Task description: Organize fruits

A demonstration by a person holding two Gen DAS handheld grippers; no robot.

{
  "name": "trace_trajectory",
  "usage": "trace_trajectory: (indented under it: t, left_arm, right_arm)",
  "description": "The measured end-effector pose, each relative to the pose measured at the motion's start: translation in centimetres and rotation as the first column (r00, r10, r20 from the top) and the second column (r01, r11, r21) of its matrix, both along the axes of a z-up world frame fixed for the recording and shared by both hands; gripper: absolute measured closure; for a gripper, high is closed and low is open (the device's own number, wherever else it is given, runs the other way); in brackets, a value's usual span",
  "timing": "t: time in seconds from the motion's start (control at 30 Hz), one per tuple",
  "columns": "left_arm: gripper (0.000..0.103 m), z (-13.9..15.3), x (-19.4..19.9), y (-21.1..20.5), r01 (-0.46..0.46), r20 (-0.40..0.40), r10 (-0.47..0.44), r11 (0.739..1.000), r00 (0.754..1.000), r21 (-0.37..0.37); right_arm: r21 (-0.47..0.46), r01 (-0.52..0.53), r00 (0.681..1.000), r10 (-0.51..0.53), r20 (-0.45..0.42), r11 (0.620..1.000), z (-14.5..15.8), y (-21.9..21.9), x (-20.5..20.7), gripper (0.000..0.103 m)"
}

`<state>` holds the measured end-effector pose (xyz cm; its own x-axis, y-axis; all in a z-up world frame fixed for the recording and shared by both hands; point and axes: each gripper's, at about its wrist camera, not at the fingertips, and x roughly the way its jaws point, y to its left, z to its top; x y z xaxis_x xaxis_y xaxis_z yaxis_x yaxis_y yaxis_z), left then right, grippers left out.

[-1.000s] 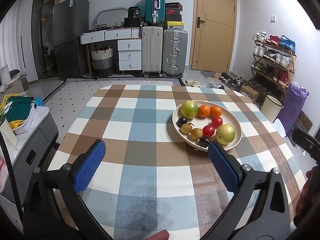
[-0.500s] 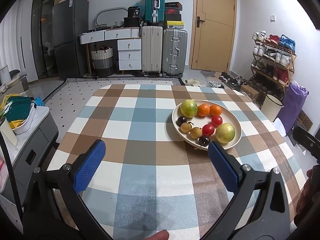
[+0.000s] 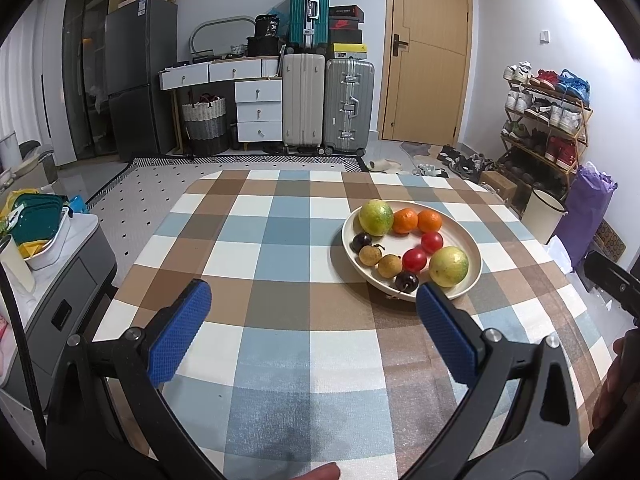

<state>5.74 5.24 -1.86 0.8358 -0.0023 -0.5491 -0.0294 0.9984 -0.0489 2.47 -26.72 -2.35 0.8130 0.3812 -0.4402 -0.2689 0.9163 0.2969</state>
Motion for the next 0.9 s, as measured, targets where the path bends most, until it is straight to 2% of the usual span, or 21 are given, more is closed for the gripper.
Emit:
trace_trajectory:
  t: [0.9]
  left_arm:
    - [0.001, -0.15, 0.37, 0.04, 0.001, -0.027, -0.001, 1.0, 1.0, 0.002]
  right_arm:
    - [0.009, -0.008, 1.0, 0.008, -0.016, 1.0, -0.45, -0.16, -0.19, 0.001]
